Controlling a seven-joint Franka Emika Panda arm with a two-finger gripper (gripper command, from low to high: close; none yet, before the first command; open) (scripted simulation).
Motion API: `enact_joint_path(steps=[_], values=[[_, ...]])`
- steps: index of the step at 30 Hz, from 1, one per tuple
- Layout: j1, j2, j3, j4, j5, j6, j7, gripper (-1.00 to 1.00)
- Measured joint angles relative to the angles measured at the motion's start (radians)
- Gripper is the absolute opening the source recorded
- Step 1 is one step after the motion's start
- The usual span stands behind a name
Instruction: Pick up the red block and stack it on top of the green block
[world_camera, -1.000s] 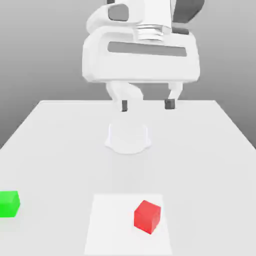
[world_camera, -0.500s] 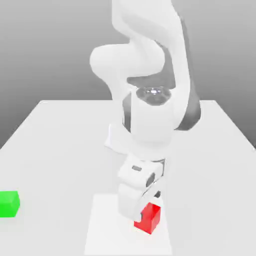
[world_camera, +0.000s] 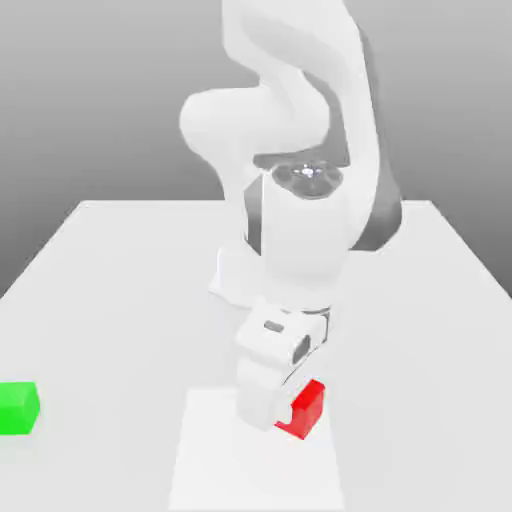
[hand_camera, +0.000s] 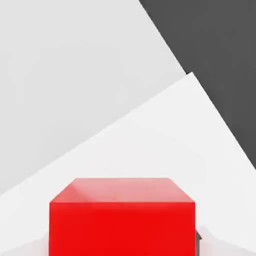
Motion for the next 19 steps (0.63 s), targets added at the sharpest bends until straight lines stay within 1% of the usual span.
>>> enact_joint_path(steps=[10, 11, 13, 15, 16, 19], values=[[-0.304, 0.041, -0.293, 0.154, 0.079, -0.128, 0.198, -1.00], [-0.334, 0.063, -0.317, 0.174, 0.103, -0.129, 0.206, -1.00], [-0.388, 0.135, -0.315, 0.201, 0.177, -0.094, 0.182, -1.00], [-0.430, 0.207, -0.277, 0.213, 0.248, -0.041, 0.139, -1.00], [-0.443, 0.230, -0.263, 0.216, 0.270, -0.023, 0.124, 1.00], [-0.443, 0.230, -0.263, 0.216, 0.270, -0.023, 0.124, 1.00]])
